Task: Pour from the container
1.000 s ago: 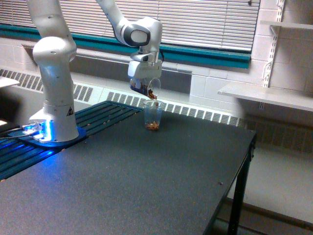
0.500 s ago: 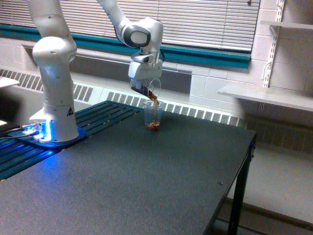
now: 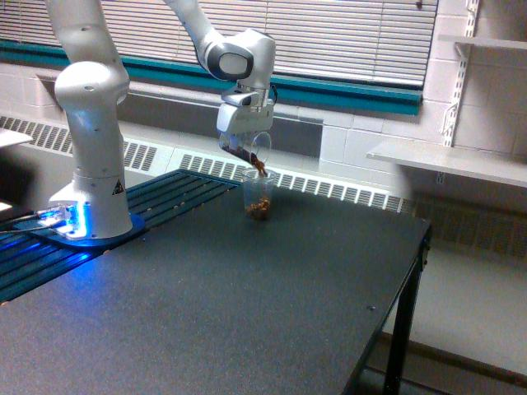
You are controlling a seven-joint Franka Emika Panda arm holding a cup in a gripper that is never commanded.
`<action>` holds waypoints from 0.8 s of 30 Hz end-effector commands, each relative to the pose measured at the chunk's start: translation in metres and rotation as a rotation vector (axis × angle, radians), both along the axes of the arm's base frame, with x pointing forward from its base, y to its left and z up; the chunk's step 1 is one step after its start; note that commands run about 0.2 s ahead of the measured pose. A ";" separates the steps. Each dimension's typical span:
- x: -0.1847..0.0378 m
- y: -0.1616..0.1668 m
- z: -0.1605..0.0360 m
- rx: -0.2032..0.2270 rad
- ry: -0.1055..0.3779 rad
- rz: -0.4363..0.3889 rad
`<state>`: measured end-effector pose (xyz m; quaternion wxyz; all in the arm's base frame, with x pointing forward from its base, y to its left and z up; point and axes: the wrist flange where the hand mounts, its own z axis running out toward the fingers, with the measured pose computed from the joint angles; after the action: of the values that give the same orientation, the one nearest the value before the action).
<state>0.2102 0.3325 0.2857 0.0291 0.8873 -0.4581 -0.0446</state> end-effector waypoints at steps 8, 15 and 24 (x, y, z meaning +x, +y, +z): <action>0.004 -0.001 0.001 0.042 0.025 0.020; 0.006 -0.001 0.003 0.063 0.035 0.021; 0.009 -0.005 0.004 0.084 0.054 0.008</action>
<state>0.2149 0.3298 0.2866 0.0123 0.8841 -0.4599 -0.0819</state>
